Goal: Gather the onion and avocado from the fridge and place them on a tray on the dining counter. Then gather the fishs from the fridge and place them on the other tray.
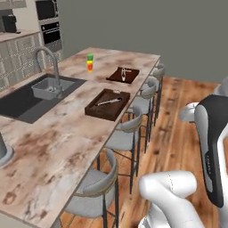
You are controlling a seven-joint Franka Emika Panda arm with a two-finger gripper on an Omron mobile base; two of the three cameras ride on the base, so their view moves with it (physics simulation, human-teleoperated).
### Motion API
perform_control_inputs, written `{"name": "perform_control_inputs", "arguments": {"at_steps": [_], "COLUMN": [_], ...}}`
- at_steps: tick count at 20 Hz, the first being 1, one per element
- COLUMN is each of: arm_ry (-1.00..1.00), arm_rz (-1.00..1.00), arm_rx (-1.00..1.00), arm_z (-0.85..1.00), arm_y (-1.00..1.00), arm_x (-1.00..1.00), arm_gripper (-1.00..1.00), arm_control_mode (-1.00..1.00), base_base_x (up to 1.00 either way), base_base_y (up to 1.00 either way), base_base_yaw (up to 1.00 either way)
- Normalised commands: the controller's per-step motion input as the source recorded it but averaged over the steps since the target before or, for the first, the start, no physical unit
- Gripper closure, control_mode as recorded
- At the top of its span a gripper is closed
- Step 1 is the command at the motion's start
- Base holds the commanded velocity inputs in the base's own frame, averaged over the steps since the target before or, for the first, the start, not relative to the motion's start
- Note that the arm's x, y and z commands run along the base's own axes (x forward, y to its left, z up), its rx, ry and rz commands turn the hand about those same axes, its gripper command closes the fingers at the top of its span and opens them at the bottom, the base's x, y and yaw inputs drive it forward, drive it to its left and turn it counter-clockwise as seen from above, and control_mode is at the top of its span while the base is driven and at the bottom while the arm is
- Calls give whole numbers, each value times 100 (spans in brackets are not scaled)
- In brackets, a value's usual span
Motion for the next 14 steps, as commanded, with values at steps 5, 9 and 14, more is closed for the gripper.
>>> {"name": "perform_control_inputs", "arguments": {"at_steps": [5, 9, 14], "arm_ry": [0, 0, 0], "arm_rz": [0, 0, 0], "arm_rx": [0, 0, 0], "arm_z": [0, 0, 0], "arm_y": [0, 0, 0], "arm_x": [0, 0, 0], "arm_gripper": [100, 100, 100], "arm_control_mode": [100, 100, 100], "base_base_x": [84, 82, 79], "base_base_y": [-99, -82, -83], "base_base_yaw": [8, 10, 13]}}
